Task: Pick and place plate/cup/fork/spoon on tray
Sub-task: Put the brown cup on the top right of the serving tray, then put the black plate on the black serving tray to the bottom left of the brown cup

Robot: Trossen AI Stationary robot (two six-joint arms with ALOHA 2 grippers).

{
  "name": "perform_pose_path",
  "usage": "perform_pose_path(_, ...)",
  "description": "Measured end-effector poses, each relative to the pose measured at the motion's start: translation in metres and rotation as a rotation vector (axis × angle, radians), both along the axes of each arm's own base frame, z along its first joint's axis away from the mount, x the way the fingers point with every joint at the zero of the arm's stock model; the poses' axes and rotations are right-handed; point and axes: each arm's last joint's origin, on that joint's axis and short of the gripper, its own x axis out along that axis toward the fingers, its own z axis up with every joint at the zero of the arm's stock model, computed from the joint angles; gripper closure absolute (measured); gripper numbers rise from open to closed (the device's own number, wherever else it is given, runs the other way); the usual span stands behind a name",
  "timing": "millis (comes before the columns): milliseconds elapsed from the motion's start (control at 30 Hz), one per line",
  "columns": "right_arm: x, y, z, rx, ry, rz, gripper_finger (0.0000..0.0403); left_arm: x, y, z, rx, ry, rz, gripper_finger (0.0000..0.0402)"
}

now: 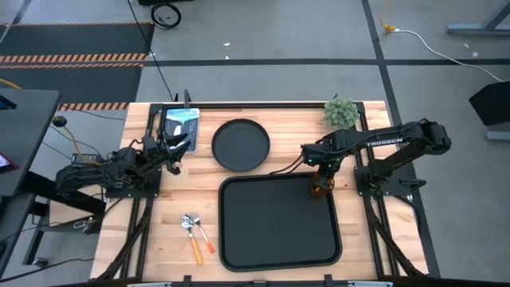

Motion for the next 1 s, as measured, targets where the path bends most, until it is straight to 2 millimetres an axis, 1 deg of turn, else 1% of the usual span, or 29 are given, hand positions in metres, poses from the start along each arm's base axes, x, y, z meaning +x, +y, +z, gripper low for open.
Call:
perform_pose_path(133, 0.002, 0.0, 0.007, 0.0, -0.008, -0.017, 0.0288, 0.0, 0.0, -0.001, -0.034, -0.005, -0.011, 0.023)
perform_pose_path(333, 0.002, 0.0, 0.026, -0.001, -0.003, -0.017, 0.0266, 0.002, 0.0, -0.006, -0.071, 0.031, -0.033, 0.023)
perform_pose_path(467, -0.001, -0.001, 0.046, -0.052, -0.004, -0.019, 0.0261, 0.004, 0.0, -0.016, -0.124, 0.113, -0.057, 0.023)
perform_pose_path(567, -0.005, -0.004, 0.064, -0.153, -0.082, 0.015, 0.026, 0.005, 0.001, -0.023, -0.209, 0.145, -0.036, 0.023)
perform_pose_path(667, -0.016, -0.009, 0.08, -0.348, -0.188, 0.027, 0.026, 0.008, 0.002, -0.026, -0.27, 0.156, -0.003, 0.023)
perform_pose_path(733, -0.026, -0.013, 0.091, -0.508, -0.275, -0.017, 0.026, 0.011, 0.002, -0.029, -0.29, 0.182, 0.006, 0.023)
perform_pose_path(800, -0.038, -0.015, 0.099, -0.625, -0.35, -0.063, 0.026, 0.014, 0.003, -0.031, -0.312, 0.204, 0.015, 0.023)
perform_pose_path(900, -0.054, -0.014, 0.103, -0.693, -0.474, -0.111, 0.026, 0.02, 0.004, -0.035, -0.355, 0.278, 0.036, 0.023)
perform_pose_path(1000, -0.065, -0.014, 0.1, -0.693, -0.583, -0.148, 0.026, 0.028, 0.006, -0.034, -0.401, 0.324, 0.081, 0.023)
